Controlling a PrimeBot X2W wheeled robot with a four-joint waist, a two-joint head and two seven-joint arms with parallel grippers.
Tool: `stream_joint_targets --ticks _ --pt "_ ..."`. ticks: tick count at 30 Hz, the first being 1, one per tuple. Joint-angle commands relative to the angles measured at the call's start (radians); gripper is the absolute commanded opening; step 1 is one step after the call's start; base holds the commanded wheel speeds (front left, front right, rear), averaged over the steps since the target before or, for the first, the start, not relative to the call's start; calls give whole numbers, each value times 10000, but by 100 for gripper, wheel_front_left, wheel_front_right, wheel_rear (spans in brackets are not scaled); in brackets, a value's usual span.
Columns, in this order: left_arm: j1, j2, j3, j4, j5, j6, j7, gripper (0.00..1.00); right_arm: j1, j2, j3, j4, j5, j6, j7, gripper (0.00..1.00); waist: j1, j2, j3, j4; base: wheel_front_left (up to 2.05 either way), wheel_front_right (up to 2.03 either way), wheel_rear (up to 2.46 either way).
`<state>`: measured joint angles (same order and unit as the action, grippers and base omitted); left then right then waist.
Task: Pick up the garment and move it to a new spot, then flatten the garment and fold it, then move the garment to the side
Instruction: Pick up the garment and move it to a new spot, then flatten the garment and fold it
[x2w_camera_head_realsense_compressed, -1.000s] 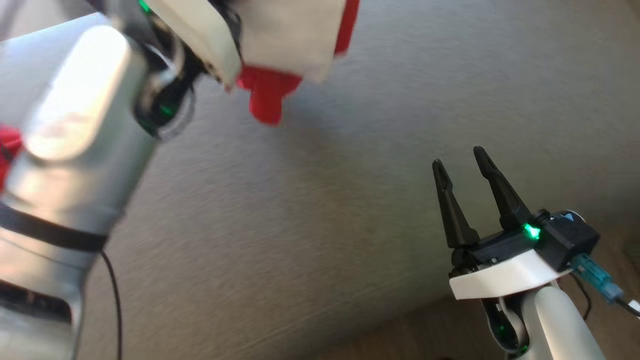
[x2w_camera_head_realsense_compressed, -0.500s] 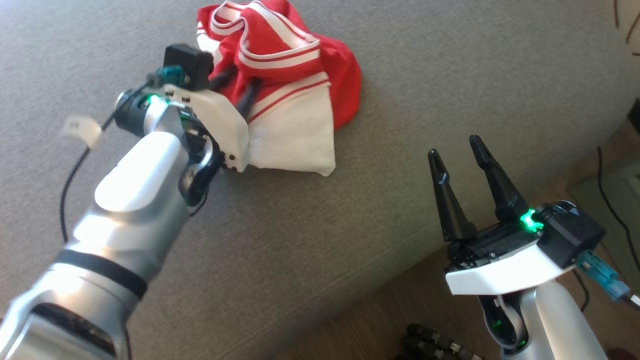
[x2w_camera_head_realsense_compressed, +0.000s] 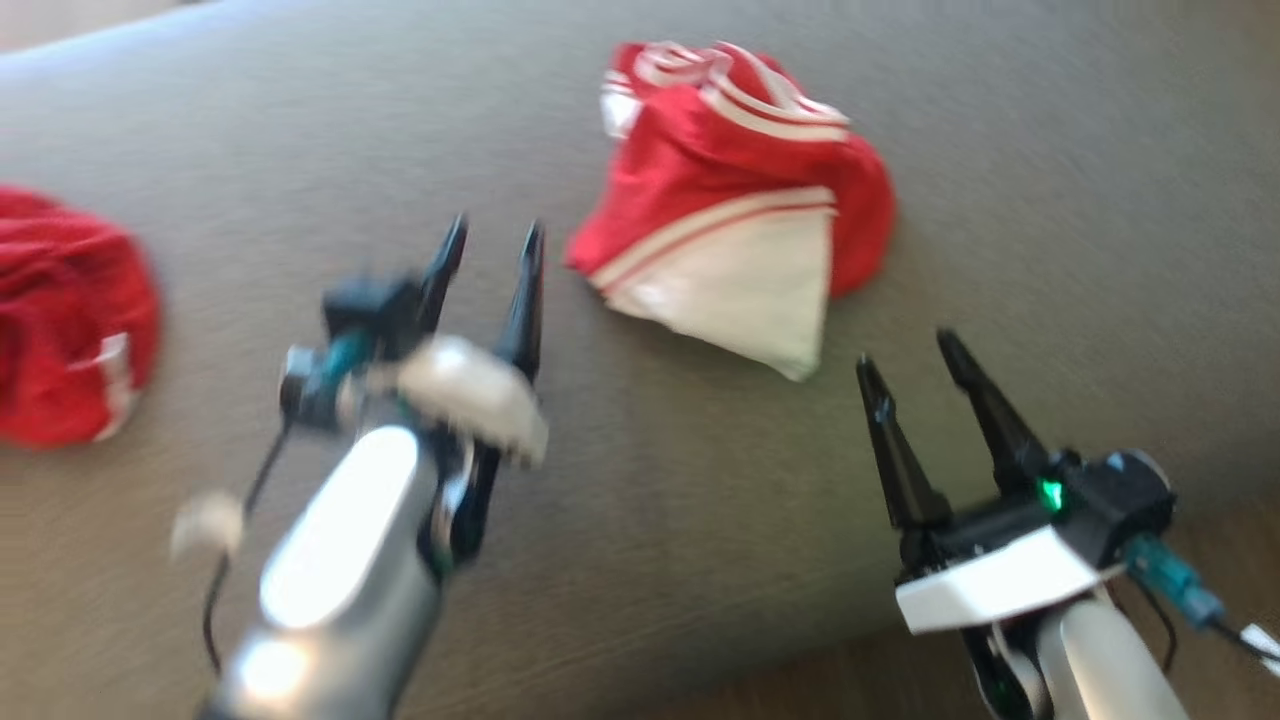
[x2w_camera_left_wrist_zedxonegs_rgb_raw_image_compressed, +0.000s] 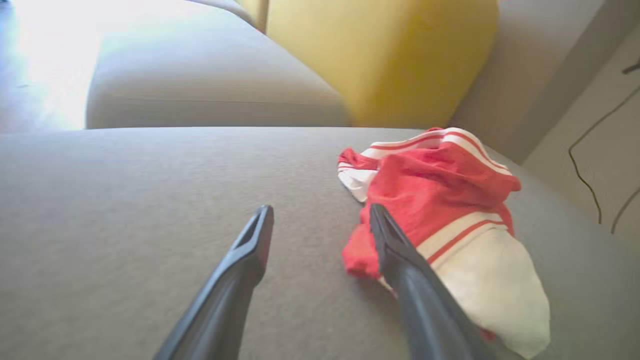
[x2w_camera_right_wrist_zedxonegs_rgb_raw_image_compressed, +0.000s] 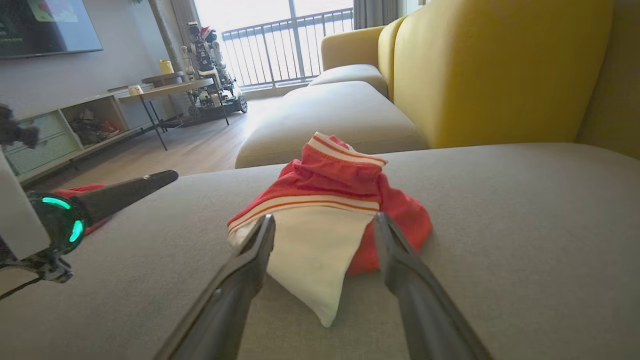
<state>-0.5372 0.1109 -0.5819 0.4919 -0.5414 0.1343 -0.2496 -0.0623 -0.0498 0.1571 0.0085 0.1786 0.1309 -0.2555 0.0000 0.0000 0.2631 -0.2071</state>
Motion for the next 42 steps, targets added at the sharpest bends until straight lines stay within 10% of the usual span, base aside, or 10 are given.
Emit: stream_joint_targets --ticks 1,8,17,42 --pt "-288 81 246 -171 26 0 -118 100 27 -5 177 -294 -37 -2 -63 100 0 0 -847 977 0 0 0" --pt "3205 -192 2236 -3178 1921 522 -120 100 689 -5 -349 78 -226 -2 -63 100 0 0 -1965 2490 0 0 0" --pt "5880 -525 3395 -5164 3113 -22 -121 100 1605 -5 -851 186 -374 -2 -63 100 0 0 -2909 2981 0 0 0" --pt "7372 -606 3927 -5557 3713 -314 -122 100 2429 -5 -1053 -125 -470 -2 -63 100 0 0 -3519 2739 0 0 0"
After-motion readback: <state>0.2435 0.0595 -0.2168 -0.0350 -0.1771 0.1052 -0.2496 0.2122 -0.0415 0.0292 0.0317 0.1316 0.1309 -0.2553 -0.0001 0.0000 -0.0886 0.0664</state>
